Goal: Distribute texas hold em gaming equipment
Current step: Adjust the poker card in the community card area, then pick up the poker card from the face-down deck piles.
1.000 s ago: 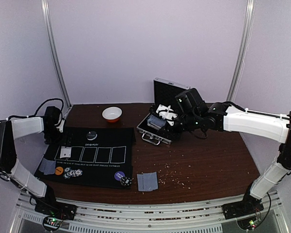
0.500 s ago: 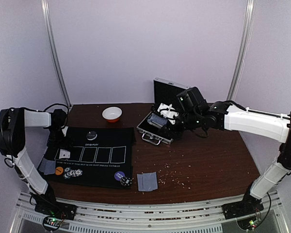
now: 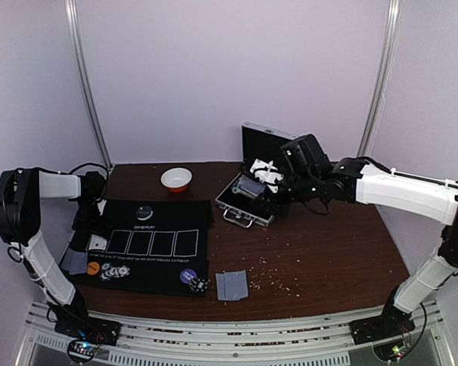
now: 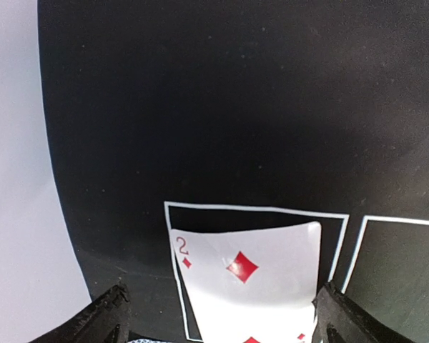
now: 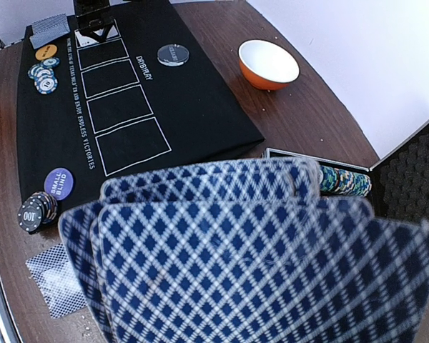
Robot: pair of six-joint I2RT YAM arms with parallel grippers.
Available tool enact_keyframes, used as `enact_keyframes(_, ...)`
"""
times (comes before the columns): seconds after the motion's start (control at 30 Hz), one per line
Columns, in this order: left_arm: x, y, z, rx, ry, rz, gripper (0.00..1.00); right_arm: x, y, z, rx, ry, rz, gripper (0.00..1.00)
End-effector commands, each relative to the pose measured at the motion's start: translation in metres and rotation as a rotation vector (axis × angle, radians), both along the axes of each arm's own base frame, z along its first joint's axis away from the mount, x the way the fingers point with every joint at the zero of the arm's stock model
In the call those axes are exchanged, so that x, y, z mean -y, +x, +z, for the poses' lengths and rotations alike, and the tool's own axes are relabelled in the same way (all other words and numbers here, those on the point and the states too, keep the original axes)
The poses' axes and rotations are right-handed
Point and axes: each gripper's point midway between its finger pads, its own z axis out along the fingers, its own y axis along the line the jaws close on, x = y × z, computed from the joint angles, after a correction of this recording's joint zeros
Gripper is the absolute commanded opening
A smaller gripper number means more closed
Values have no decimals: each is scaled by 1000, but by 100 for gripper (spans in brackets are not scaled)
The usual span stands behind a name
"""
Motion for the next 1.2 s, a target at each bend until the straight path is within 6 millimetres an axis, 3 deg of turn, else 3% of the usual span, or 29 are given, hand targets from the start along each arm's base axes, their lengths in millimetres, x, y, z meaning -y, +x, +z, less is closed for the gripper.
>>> enact_keyframes(0.0, -7, -15, -8, -95, 31, -11, 92, 7, 2, 26, 53, 41, -19, 42)
enact_keyframes(0.27, 8, -4, 8, -19, -52, -53, 92, 6, 2, 30, 54, 39, -15, 42)
enact_keyframes(0.37, 13, 21, 43, 106, -57, -79, 92, 5, 1, 28, 37, 39, -13, 42)
enact_keyframes(0.43, 25, 43, 81, 227, -71, -114, 92, 3, 1, 28, 30, 45, -14, 42)
enact_keyframes(0.53, 86, 71, 146, 432, -191, -280, 92, -3, -1, 31, 11, 60, -8, 43)
enact_keyframes(0.63, 180, 76, 204, 593, -455, -506, 90, -15, -3, 29, 3, 52, -5, 43)
enact_keyframes(0.73, 270, 51, 243, 637, -722, -710, 89, -28, -6, 30, 11, 47, -10, 43)
enact_keyframes(0.83, 332, 18, 264, 631, -962, -827, 89, -44, -9, 37, 10, 71, -1, 43)
enact_keyframes(0.93, 362, -10, 278, 605, -1155, -881, 88, -57, -11, 40, 12, 90, -9, 43)
enact_keyframes(1.17, 374, -37, 287, 601, -1353, -889, 90, -90, -22, 34, -3, 93, -11, 43)
